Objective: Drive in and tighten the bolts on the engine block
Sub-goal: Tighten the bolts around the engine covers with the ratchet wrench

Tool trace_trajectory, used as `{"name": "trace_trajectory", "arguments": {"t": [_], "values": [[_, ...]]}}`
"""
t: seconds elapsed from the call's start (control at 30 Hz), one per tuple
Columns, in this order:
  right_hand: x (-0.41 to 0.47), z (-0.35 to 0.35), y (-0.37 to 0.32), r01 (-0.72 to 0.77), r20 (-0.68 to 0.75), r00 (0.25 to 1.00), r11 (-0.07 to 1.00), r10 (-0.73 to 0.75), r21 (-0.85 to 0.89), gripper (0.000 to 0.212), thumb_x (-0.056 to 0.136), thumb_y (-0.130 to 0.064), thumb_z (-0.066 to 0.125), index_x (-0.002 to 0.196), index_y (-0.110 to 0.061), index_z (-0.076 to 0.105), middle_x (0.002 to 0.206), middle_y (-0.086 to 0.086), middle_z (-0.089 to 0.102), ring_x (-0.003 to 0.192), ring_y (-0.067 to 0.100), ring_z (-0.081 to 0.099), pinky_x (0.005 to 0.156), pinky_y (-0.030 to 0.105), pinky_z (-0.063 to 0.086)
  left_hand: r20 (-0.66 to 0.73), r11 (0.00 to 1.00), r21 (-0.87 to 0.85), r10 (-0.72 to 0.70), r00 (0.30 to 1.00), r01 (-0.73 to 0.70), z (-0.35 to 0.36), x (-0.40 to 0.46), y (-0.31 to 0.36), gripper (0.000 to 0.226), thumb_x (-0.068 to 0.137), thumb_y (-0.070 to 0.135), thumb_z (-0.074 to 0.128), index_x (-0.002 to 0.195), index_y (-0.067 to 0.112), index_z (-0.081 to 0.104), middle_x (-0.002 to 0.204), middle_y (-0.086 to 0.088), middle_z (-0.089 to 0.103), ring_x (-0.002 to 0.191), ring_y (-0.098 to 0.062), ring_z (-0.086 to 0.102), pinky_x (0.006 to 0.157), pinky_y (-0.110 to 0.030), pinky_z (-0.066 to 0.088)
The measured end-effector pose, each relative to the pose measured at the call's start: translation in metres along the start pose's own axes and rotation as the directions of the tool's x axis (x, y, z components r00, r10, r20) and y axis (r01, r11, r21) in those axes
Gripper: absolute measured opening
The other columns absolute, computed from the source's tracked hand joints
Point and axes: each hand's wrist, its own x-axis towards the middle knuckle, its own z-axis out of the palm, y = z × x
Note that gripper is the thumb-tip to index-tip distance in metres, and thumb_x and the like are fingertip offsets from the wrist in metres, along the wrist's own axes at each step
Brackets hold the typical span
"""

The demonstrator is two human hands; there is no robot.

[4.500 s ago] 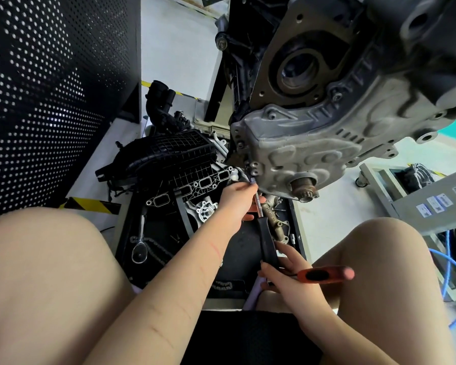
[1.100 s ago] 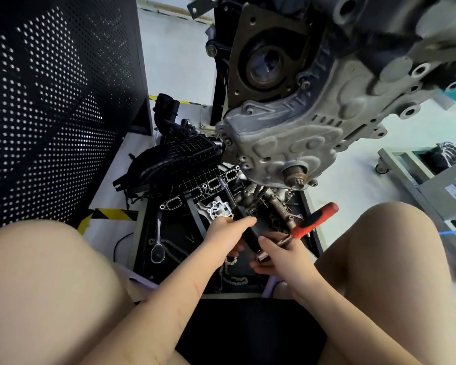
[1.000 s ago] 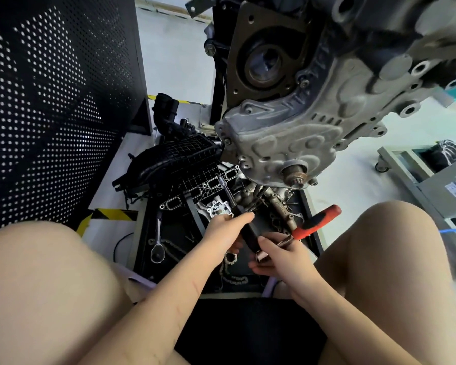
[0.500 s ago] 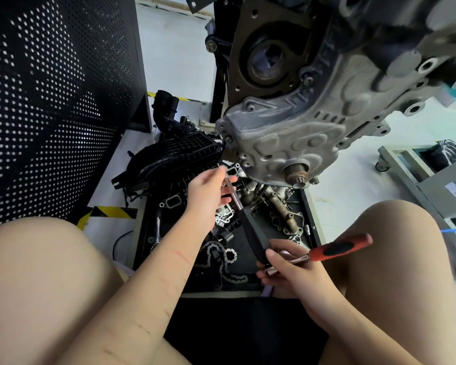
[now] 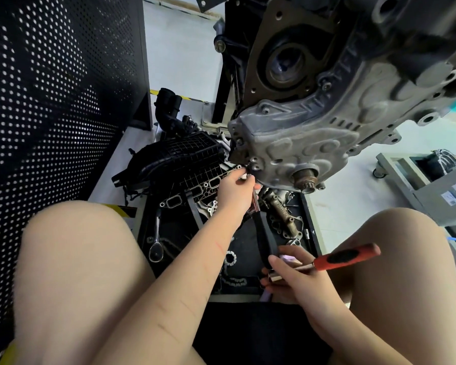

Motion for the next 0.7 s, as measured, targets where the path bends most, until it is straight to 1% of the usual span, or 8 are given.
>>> {"name": "trace_trajectory", "arguments": {"t": [0.13,0.27,0.3,0.37,0.43,0.47,0.6,0.7], "values": [[0.0003,0.0037,-0.005,0.0,-0.006,1.0,1.0,0.0,-0.003,0.01,0.085,-0.006,0.063,0.093,-0.012,0.06,0.064,0.012,0.067,0.055,0.021,0.067,0.049,0.026,0.054,-0.01,1.0,-0.011,-0.009,1.0,0.009,0.0038,0.0024,-0.0002,0.029,0.096,0.012,0.047,0.124,0.01,0.054,0.068,0.004,0.058,0.057,-0.013,0.05,0.048,-0.019,0.036],[0.0013,0.0048,-0.0065,0.005,-0.015,1.0,1.0,-0.005,0.007,0.01,0.085,-0.005,0.063,0.093,-0.01,0.06,0.068,0.018,0.066,0.056,0.022,0.067,0.05,0.028,0.056,-0.001,1.0,-0.001,0.014,1.0,-0.014,0.006,0.0042,0.0013,0.021,0.096,0.013,0.046,0.113,0.016,0.058,0.066,0.006,0.057,0.048,-0.008,0.049,0.04,-0.012,0.035],[0.0016,0.0048,-0.0063,0.004,-0.018,1.0,1.0,-0.004,0.011,0.01,0.085,-0.005,0.062,0.093,-0.01,0.06,0.069,0.021,0.066,0.057,0.023,0.067,0.052,0.029,0.057,0.005,1.0,0.006,0.021,1.0,-0.021,0.0065,0.0042,0.0015,0.018,0.096,0.013,0.045,0.107,0.019,0.058,0.067,0.006,0.057,0.047,-0.008,0.049,0.041,-0.013,0.035],[0.0027,0.0045,-0.0058,0.004,-0.033,0.999,1.0,-0.003,0.02,0.01,0.085,-0.004,0.062,0.092,-0.01,0.059,0.069,0.023,0.065,0.057,0.023,0.067,0.052,0.029,0.057,0.011,0.999,0.016,0.034,0.999,-0.034,0.0075,0.0042,0.0021,0.013,0.096,0.012,0.045,0.092,0.022,0.053,0.067,0.006,0.058,0.05,-0.012,0.048,0.047,-0.02,0.037],[0.0042,0.0028,-0.0052,0.007,-0.047,0.999,1.0,-0.006,0.024,0.011,0.084,-0.003,0.063,0.093,-0.009,0.059,0.067,0.02,0.067,0.057,0.024,0.068,0.049,0.026,0.055,0.009,0.999,0.022,0.04,0.999,-0.04,0.0083,0.0047,0.0019,0.021,0.096,0.011,0.045,0.08,0.025,0.05,0.066,0.005,0.057,0.054,-0.015,0.047,0.05,-0.024,0.036],[0.005,0.0016,-0.0048,0.008,-0.049,0.999,1.0,-0.007,0.023,0.012,0.084,-0.003,0.063,0.094,-0.009,0.059,0.067,0.019,0.067,0.057,0.025,0.068,0.049,0.025,0.054,0.008,0.999,0.026,0.039,0.999,-0.039,0.0086,0.0049,0.0014,0.023,0.096,0.011,0.045,0.078,0.026,0.049,0.066,0.006,0.057,0.055,-0.016,0.047,0.051,-0.025,0.036],[0.0079,-0.0019,-0.0037,0.013,-0.048,0.999,1.0,-0.013,0.001,0.016,0.084,-0.005,0.064,0.099,-0.006,0.058,0.064,0.013,0.067,0.06,0.025,0.069,0.05,0.025,0.054,0.007,0.998,0.037,0.047,0.999,-0.047,0.0096,0.0053,0.0014,0.015,0.096,0.011,0.045,0.088,0.022,0.052,0.068,0.005,0.058,0.057,-0.015,0.047,0.053,-0.025,0.036],[0.0081,-0.0027,-0.0046,0.013,-0.045,0.999,1.0,-0.013,-0.013,0.017,0.084,-0.005,0.063,0.101,-0.005,0.058,0.064,0.014,0.068,0.059,0.024,0.068,0.05,0.026,0.054,0.004,0.999,0.031,0.042,0.999,-0.042,0.0104,0.0045,0.0023,0.013,0.096,0.012,0.046,0.091,0.022,0.052,0.067,0.006,0.058,0.055,-0.013,0.048,0.052,-0.024,0.037]]}}
